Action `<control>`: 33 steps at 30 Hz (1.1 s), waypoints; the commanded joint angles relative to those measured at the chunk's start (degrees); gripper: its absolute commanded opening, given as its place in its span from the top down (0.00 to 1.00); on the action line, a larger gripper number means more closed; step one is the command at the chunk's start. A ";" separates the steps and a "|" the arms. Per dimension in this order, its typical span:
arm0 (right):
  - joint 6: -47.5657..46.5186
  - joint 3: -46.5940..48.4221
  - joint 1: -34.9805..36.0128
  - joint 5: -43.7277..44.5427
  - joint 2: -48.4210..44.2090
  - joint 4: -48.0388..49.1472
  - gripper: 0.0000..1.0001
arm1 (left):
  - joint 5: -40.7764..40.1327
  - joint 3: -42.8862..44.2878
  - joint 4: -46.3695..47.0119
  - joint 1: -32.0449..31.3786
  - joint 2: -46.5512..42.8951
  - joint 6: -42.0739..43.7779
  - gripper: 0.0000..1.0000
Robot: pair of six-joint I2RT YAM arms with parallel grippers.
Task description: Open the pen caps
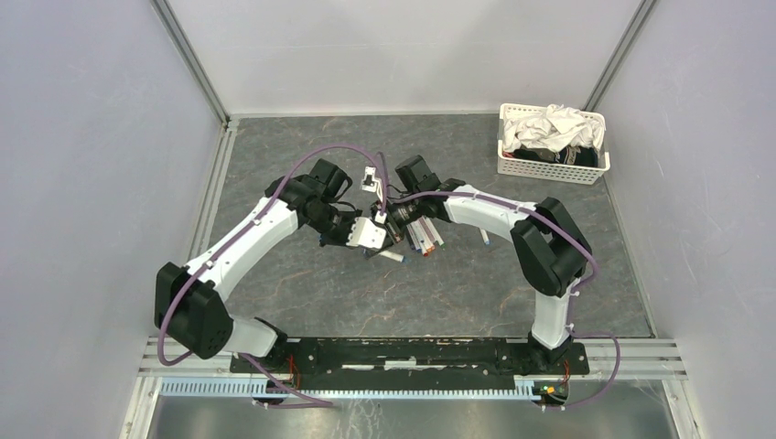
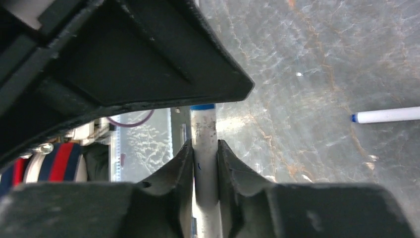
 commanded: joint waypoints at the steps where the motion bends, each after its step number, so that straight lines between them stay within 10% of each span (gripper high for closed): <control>1: 0.66 2.06 -0.20 -0.50 0.27 1.17 0.90 | -0.17 1.31 0.46 -0.26 -1.31 -0.53 0.98; 16: -8.04 -15.57 -8.12 11.49 -11.97 -6.38 1.00 | -3.07 6.16 3.63 13.93 6.10 5.26 0.98; 26: -0.20 -17.30 -18.21 49.32 -17.71 -1.63 1.00 | -5.59 3.23 17.55 11.50 15.78 -7.51 0.98; 33: 0.69 -18.51 -18.12 58.07 -14.13 1.62 0.93 | -10.86 3.57 21.38 12.18 22.52 -10.35 0.97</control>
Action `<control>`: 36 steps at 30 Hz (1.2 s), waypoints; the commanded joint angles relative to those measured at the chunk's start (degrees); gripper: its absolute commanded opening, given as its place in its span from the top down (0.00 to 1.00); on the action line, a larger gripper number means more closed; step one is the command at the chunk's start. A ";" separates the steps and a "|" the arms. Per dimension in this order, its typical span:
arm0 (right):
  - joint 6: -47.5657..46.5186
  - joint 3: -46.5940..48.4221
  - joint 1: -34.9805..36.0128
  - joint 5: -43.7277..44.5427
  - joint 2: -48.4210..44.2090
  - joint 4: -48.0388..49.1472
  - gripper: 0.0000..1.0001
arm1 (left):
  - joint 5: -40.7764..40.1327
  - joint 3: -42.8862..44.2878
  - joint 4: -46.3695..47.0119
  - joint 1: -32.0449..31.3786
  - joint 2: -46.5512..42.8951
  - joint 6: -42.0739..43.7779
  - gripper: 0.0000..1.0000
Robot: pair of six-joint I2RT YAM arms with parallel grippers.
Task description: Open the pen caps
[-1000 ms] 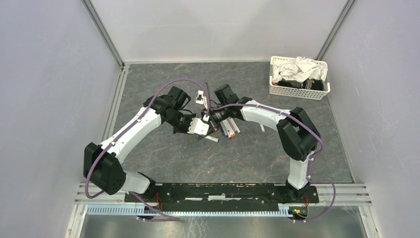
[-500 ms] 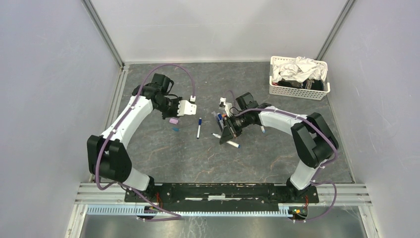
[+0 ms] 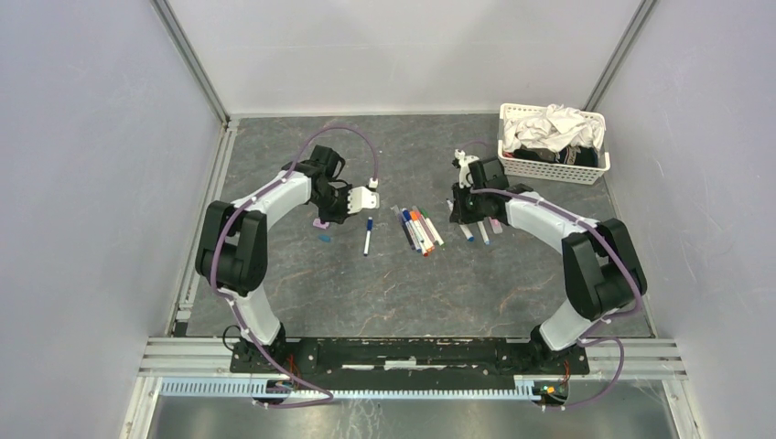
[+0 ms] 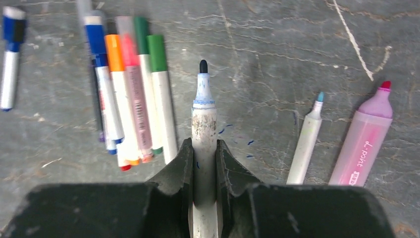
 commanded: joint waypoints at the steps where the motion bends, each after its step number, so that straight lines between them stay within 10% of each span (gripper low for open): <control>1: 1.77 -0.17 0.45 9.83 2.79 3.05 0.92 | -3.55 -0.21 4.60 0.46 1.46 -4.32 0.95; 16: 0.44 -4.17 0.45 18.04 6.61 6.11 0.70 | -0.93 -0.20 2.96 0.59 2.79 -4.61 0.54; 26: -1.14 -4.28 0.48 22.74 4.72 4.38 0.65 | 5.15 5.59 -1.67 2.21 0.52 -7.80 0.52; 32: -3.11 -1.68 3.17 23.27 -0.02 4.52 0.59 | 11.92 15.16 -8.90 4.07 -4.44 -14.16 0.09; 36: -4.43 1.67 8.12 20.95 0.63 4.38 0.55 | 11.19 21.19 -14.32 4.66 -8.75 -16.67 0.03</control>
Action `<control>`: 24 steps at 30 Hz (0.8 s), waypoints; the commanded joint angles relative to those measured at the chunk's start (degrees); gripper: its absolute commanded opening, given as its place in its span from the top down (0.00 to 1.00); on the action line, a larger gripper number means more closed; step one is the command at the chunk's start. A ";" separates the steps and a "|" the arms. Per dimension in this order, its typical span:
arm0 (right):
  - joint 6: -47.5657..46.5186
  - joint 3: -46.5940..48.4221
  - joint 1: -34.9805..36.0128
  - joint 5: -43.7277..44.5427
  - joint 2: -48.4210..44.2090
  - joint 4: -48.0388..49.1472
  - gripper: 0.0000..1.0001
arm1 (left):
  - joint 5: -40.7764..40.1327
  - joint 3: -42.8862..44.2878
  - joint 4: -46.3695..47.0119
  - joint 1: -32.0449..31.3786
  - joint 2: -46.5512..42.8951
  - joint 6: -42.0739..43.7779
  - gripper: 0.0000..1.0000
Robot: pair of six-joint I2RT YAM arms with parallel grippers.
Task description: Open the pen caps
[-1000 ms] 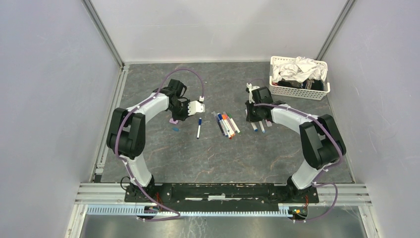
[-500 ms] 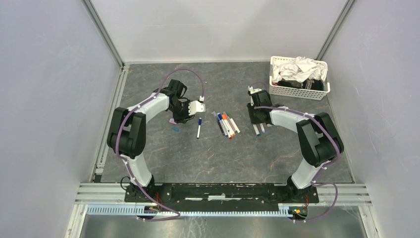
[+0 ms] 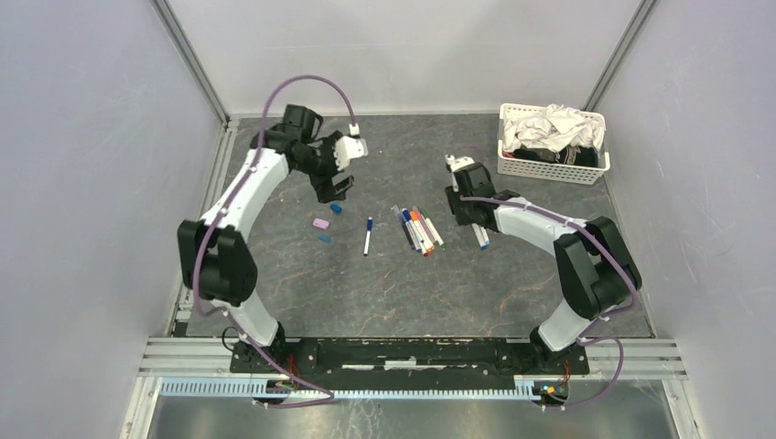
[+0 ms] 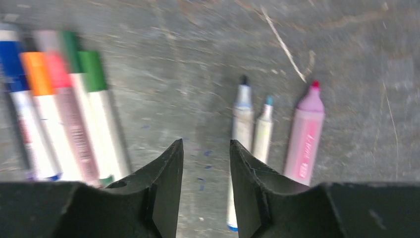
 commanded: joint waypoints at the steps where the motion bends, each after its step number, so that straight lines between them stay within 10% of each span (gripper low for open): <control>1: -2.21 5.21 5.29 -1.24 -0.96 0.30 0.55 | 4.85 7.83 -8.39 1.24 -8.18 -4.75 0.03; 24: 7.97 36.21 26.64 0.59 28.01 -7.11 0.38 | 6.93 10.21 -8.72 16.53 -9.04 -19.61 0.00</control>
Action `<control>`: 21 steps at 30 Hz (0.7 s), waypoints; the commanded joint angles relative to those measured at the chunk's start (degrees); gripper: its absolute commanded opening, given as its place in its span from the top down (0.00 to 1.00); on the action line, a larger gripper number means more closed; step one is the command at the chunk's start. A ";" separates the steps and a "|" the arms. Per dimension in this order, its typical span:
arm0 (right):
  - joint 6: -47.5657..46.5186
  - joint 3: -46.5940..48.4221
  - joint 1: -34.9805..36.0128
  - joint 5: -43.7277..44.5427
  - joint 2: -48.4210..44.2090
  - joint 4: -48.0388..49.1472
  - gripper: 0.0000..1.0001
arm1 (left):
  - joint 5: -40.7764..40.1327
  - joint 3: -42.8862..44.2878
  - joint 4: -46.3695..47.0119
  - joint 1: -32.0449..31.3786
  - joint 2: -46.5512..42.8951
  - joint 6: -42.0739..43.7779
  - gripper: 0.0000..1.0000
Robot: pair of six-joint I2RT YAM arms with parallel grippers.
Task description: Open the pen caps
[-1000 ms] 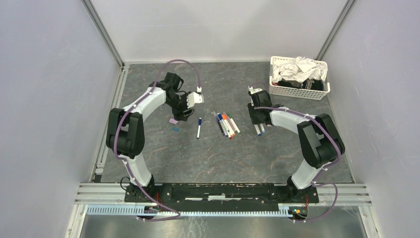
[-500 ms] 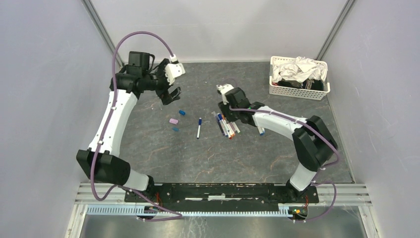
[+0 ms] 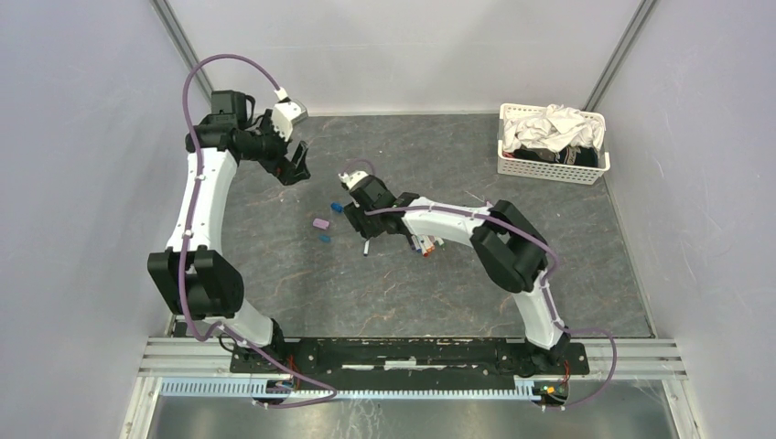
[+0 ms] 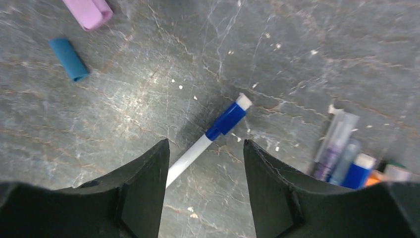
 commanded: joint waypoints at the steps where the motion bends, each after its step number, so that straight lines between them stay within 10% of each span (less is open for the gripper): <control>1: 2.62 3.95 0.83 3.16 3.84 -3.38 0.39 | 0.69 1.37 -2.55 0.41 -0.52 -2.20 0.00; 12: -0.54 -0.07 0.89 2.46 2.71 -3.25 0.83 | 9.03 -1.27 -9.90 0.38 -1.83 7.79 0.00; 21: -8.68 -8.85 -1.27 -12.23 -8.27 0.61 0.94 | 12.71 -8.22 -19.85 -1.51 -3.12 27.17 0.00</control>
